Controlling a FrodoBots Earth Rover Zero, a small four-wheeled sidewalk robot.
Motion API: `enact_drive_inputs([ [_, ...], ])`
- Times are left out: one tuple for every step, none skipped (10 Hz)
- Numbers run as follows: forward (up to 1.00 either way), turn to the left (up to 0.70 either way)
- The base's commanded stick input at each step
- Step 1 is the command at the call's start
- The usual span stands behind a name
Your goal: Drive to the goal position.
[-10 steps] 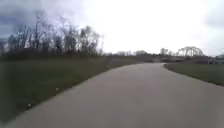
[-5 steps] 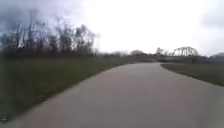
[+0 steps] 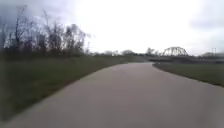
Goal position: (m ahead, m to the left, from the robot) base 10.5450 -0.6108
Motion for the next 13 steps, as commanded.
enact_drive_inputs([
  [1.00, 0.00],
  [1.00, -0.01],
  [1.00, -0.05],
  [1.00, -0.03],
  [1.00, 0.00],
  [1.00, 0.00],
  [1.00, 0.00],
  [1.00, 0.00],
  [1.00, 0.00],
  [1.00, 0.00],
  [1.00, 0.00],
  [1.00, 0.00],
  [1.00, 0.00],
])
